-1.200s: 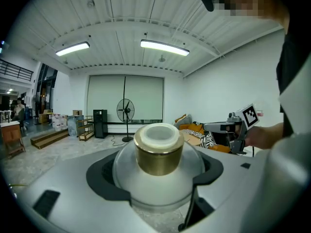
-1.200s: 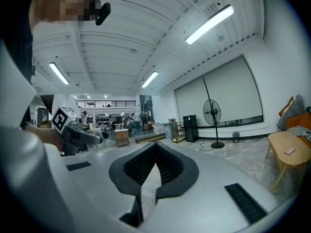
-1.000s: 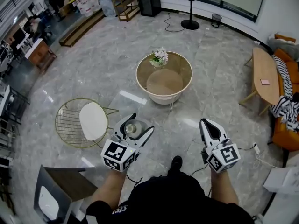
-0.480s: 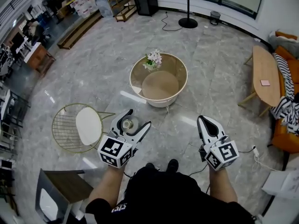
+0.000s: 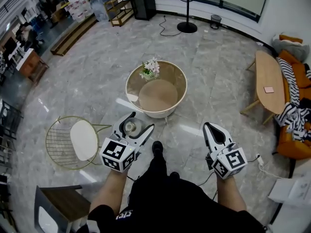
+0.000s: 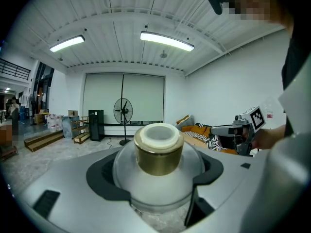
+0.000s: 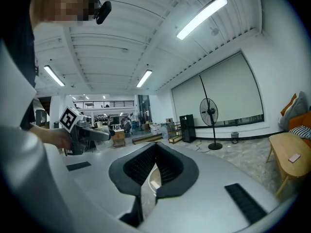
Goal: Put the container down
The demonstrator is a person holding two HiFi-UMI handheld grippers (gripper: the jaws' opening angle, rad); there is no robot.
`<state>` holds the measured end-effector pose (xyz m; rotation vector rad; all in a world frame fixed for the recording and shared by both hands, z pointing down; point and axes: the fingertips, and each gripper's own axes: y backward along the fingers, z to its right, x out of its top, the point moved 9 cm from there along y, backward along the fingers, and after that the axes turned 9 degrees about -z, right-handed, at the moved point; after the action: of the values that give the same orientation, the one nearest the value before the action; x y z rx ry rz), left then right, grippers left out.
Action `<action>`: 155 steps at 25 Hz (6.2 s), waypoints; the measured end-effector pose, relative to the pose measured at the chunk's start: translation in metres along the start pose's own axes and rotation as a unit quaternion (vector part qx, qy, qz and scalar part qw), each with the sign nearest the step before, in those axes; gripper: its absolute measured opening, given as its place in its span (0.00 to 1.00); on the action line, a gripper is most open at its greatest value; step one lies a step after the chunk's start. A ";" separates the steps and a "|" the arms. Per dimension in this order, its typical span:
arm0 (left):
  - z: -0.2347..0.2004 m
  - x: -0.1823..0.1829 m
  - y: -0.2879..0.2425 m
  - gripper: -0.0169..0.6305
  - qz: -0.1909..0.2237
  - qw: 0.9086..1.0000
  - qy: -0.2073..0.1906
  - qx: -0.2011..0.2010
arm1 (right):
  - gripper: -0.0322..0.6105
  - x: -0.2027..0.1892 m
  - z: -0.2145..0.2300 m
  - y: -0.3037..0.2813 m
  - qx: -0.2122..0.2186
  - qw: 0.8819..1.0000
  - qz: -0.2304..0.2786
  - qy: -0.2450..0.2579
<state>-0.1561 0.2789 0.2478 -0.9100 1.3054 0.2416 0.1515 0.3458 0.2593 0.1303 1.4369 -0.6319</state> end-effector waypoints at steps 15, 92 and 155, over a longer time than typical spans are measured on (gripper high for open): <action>-0.151 0.048 -0.124 0.56 0.015 0.999 -0.028 -0.028 | 0.07 0.052 0.055 -0.158 -0.035 0.999 -0.021 0.012; -0.315 -0.002 -0.534 0.56 -0.094 0.993 0.063 0.038 | 0.07 -0.041 0.363 -0.562 0.138 0.975 -0.173 -0.017; -0.344 -0.275 -0.857 0.56 -0.179 0.983 0.043 0.005 | 0.07 -0.260 0.484 -0.725 0.177 0.954 -0.241 0.032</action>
<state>0.0514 -0.4211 0.8760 -1.1373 1.1950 -0.0867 0.2307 -0.3899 0.7880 0.0808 1.4130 -1.2971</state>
